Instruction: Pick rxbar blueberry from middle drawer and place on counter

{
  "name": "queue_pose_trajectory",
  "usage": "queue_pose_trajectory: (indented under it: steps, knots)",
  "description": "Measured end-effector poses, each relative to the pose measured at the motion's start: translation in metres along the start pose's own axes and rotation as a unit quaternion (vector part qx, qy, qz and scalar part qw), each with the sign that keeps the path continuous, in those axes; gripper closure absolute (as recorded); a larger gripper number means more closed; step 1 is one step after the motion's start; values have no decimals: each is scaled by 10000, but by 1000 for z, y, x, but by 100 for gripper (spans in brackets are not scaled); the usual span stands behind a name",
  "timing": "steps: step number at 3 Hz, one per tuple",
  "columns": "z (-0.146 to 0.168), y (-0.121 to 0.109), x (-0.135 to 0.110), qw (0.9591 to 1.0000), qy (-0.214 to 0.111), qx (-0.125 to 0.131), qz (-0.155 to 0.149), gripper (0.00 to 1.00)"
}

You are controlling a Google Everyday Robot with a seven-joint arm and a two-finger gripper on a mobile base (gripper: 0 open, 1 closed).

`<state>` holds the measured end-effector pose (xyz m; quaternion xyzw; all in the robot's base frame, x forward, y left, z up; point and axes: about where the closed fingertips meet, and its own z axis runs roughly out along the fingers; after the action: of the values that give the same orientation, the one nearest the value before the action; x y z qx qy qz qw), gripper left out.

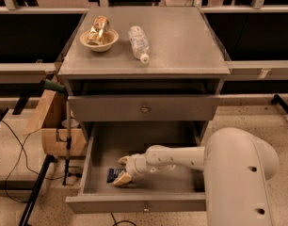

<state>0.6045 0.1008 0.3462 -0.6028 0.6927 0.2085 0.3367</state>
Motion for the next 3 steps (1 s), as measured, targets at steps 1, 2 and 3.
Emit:
queue_pose_trajectory:
  steps: [1,2,3]
  knots:
    - [-3,0,-3,10000,-2,5,-3,81]
    - [-5,2,5,9999,-140,94,-18,100]
    - [-11,4,10,9995,-280,161,-8,100]
